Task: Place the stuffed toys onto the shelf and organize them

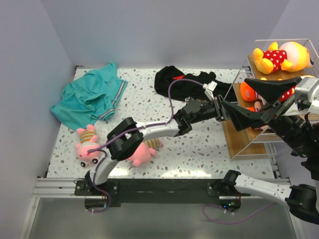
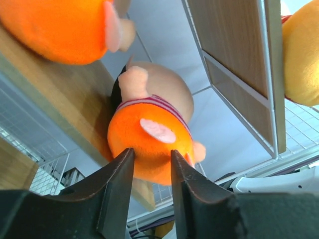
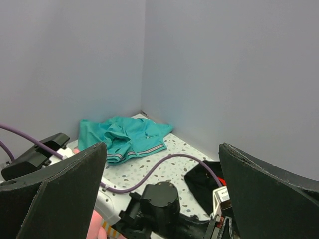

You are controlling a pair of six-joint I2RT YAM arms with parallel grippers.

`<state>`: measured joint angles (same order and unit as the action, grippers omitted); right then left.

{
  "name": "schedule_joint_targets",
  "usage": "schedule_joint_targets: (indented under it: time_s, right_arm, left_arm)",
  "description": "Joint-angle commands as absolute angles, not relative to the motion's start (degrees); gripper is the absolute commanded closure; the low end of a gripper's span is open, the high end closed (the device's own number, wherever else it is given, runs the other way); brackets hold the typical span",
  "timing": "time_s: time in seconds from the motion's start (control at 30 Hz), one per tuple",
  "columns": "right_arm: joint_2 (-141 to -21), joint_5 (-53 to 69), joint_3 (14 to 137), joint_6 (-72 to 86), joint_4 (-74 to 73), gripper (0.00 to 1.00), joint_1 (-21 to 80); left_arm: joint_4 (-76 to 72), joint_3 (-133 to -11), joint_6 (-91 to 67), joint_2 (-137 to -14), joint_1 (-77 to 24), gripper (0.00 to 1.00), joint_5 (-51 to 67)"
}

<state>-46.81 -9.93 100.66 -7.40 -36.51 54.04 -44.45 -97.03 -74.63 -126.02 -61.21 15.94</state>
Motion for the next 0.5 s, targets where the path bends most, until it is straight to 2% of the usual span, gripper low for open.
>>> schedule_joint_targets:
  time_s: [0.0,0.07,0.17,0.27,0.37,0.4,0.47]
  right_arm:
    - [-46.58,-10.46,101.6,-6.24,-35.68,0.01,54.14]
    - [-46.49,-10.46,101.51,-6.24,-35.6,0.01,54.14]
    - [-46.32,-10.37,101.87,-6.33,-36.03,0.01,54.05]
    - [-46.05,-10.37,102.13,-6.33,-36.39,0.01,54.14]
    - [-45.62,-10.2,101.87,-6.07,-36.3,0.01,54.14]
    - [-45.53,-10.2,101.69,-6.06,-36.04,0.01,54.14]
    - [-45.62,-9.93,101.43,-5.71,-35.77,0.01,54.14]
  left_arm:
    - [-44.04,-105.72,-72.16,-128.56,-62.22,0.63,18.71]
    - [-42.37,-111.41,-72.25,-130.86,-62.75,0.68,19.86]
    - [-40.43,-115.3,-72.25,-134.03,-63.02,0.69,21.09]
    - [-41.3,-111.73,-72.33,-131.68,-62.49,0.69,21.18]
    - [-41.83,-104.61,-71.46,-126.76,-61.44,0.59,18.64]
    - [-41.31,-103.02,-70.59,-125.43,-60.91,0.51,18.2]
    - [-40.69,-99.33,-69.7,-121.84,-60.3,0.43,17.32]
